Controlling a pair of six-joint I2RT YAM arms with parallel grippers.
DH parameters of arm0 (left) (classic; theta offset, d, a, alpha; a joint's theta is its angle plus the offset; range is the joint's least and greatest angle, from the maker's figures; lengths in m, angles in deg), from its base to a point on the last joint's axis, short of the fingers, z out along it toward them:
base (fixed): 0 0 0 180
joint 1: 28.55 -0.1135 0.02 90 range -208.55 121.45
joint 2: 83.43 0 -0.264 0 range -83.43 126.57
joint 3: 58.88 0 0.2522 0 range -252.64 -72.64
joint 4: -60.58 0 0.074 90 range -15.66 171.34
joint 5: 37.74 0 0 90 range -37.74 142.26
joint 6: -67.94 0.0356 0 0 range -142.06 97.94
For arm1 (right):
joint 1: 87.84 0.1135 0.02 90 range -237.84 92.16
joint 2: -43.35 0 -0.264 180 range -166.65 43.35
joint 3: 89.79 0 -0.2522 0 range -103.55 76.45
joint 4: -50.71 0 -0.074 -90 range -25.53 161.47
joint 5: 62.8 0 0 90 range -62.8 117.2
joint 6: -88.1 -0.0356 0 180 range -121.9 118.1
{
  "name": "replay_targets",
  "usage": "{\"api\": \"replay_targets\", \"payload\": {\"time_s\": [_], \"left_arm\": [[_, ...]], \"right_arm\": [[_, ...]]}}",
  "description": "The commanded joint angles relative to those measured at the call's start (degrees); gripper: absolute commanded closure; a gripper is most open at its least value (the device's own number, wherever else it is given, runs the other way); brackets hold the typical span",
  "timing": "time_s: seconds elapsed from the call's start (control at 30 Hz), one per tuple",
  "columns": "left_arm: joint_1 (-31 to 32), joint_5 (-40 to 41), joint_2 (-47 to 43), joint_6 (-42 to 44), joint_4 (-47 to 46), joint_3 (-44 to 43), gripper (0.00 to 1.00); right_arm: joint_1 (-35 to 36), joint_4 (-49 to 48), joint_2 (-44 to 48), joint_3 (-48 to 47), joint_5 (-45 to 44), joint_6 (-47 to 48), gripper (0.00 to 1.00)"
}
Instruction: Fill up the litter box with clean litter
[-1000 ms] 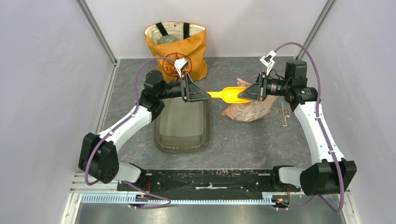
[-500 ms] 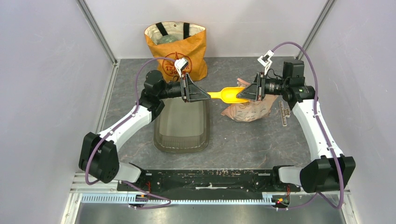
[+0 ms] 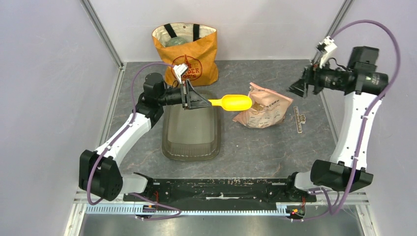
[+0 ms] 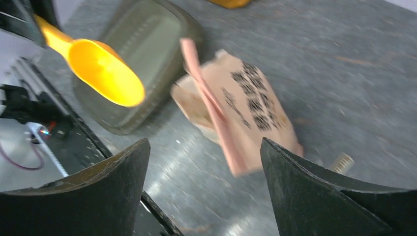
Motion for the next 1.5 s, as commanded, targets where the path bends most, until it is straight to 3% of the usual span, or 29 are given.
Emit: {"api": "replay_targets", "payload": {"time_s": [0.0,0.13,0.27,0.37,0.6,0.67,0.73,0.77,0.9,0.93,1.17,1.47], "left_arm": [[-0.2,-1.1,-2.0,12.9,12.9,-3.8,0.98],[-0.2,0.6,-0.9,17.8,20.7,-7.3,0.98],[-0.2,0.6,0.4,18.8,22.5,-9.3,0.98],[-0.3,0.5,1.0,20.7,25.1,-11.0,0.98],[-0.5,1.5,2.3,26.1,33.2,-13.9,0.98],[-0.5,2.3,3.4,28.4,36.7,-16.4,0.98],[-0.5,3.8,4.0,31.3,40.7,-19.0,0.98],[-0.5,4.8,4.2,32.7,42.6,-20.4,0.98],[-0.6,8.3,5.2,35.0,49.3,-25.1,0.98],[-0.6,8.2,5.4,36.0,50.4,-26.1,0.98],[-0.7,8.4,6.2,37.3,53.8,-29.5,0.98],[-0.6,5.7,8.9,33.5,51.3,-31.0,0.98]], "right_arm": [[-8.4,19.7,-3.1,-2.6,-3.4,26.6,0.11],[-11.6,21.6,-5.6,2.6,-4.3,44.7,0.11],[-11.7,11.7,-7.5,10.6,0.2,50.8,0.05],[-11.5,0.2,-9.6,15.6,3.9,50.3,0.03],[-6.5,-11.0,-15.0,19.8,6.7,51.9,0.05],[-4.3,-13.5,-16.0,20.0,7.1,49.7,0.13],[-2.8,-14.5,-16.4,20.1,7.5,48.6,0.27],[-2.2,-14.3,-16.4,20.1,7.9,48.5,0.37],[-1.7,-8.9,-14.3,20.9,9.0,52.8,0.95],[-1.6,-5.7,-13.6,20.4,9.9,54.8,1.00],[0.2,8.9,-8.0,15.9,15.2,58.6,1.00],[0.9,12.3,-5.2,14.5,17.0,59.0,1.00]]}}
